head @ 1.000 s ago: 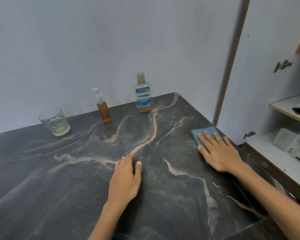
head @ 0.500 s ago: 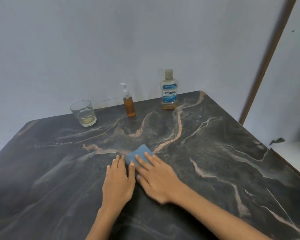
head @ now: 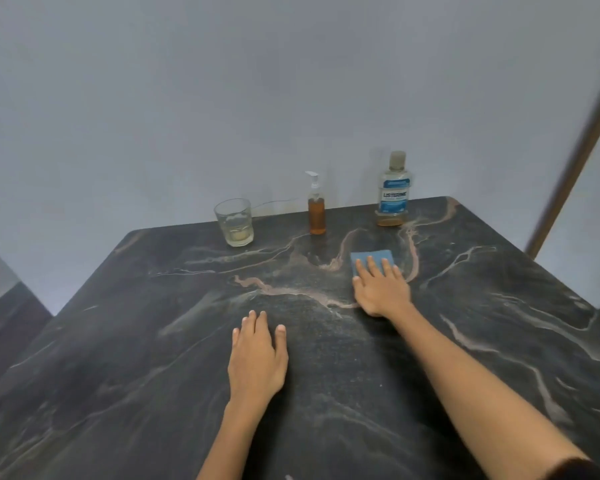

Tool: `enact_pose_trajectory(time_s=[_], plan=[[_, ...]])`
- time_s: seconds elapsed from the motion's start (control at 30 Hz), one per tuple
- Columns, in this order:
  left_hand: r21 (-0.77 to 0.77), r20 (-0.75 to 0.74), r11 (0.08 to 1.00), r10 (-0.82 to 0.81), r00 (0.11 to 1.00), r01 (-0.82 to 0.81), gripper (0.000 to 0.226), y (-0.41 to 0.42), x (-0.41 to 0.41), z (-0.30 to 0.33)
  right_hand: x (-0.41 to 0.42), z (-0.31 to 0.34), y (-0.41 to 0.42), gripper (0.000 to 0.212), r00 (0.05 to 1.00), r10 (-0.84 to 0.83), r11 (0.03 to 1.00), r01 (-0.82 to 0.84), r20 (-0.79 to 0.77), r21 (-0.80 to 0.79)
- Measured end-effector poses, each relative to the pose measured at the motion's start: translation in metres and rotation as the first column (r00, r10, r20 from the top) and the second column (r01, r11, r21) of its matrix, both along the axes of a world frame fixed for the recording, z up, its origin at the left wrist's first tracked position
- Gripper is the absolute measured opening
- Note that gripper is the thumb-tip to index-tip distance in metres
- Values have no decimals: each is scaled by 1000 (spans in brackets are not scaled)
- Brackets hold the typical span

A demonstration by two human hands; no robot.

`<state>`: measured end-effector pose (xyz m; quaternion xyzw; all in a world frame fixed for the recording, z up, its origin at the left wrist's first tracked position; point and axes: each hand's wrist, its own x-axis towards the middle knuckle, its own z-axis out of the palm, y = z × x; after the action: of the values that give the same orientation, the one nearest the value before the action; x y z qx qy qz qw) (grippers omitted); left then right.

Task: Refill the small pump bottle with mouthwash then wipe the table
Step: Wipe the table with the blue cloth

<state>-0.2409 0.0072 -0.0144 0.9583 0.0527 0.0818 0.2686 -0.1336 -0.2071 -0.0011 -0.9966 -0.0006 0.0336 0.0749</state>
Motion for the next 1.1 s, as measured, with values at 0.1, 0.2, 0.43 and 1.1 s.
enact_pose_trajectory(time_s=[0.1,0.2,0.43,1.1], plan=[[33,-14,999,42,999,-41,54,20,3,3,4,-3,77,53,988,153,988,-153,-3,-1],[56,-16,995,86,996,-85,54,41,2,3,-28,-6,128,52,935,354,935,-354,38,-7],[99,19,982,158,987,-159,54,90,-2,-4,-133,-16,70,53,779,614,788,-614,127,-46],[71,-28,930,363,931,-361,52,179,-35,-3,-65,-17,298,53,775,616,779,-626,144,33]])
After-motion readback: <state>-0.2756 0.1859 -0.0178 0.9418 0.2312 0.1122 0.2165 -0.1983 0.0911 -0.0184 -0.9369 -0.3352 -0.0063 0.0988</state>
